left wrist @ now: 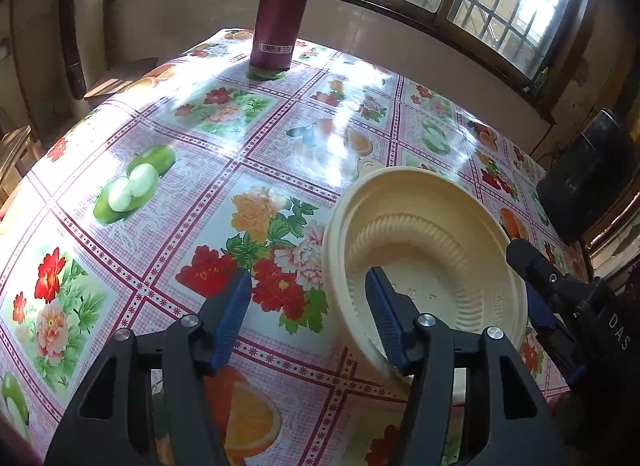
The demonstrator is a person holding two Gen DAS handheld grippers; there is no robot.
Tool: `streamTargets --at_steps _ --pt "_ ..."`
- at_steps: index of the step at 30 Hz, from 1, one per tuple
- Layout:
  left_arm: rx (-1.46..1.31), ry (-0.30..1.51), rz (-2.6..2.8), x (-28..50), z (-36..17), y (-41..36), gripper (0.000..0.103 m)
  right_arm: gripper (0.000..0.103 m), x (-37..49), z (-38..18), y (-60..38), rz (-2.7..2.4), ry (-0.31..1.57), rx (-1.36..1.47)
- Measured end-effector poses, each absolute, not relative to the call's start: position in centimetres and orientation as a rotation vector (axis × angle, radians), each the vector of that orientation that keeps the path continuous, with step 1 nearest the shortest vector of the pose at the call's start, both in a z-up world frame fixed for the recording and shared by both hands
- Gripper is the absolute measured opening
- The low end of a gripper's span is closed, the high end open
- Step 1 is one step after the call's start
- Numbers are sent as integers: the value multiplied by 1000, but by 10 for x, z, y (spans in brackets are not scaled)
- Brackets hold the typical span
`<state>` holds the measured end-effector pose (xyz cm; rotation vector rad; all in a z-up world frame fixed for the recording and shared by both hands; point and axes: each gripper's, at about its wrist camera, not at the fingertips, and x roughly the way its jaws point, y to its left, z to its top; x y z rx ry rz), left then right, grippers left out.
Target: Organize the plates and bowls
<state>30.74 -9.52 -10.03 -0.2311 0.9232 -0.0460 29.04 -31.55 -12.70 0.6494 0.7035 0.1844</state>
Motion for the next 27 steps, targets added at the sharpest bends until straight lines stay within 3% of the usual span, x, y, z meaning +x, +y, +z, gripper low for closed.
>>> streamTargets --at_steps 9,10,11,13,15,16,27 --pt "-282 934 -81 308 -98 -92 58 54 292 -130 -317 191 717 662" --pt "-289 934 -85 309 -98 -91 64 54 293 -131 -316 197 721 666" --pt "-291 932 -83 309 -98 -91 79 56 293 -132 -316 199 721 671" --pt "-292 933 -74 309 -98 -91 93 70 293 -133 -317 204 720 684" --pt "-307 931 -84 309 -98 -91 96 96 294 -136 -318 222 726 725" --pt "-311 929 -89 309 -98 -91 101 102 293 -136 -319 223 722 736" --pt "-266 926 -74 308 -96 -98 103 103 293 -134 -317 205 727 717"
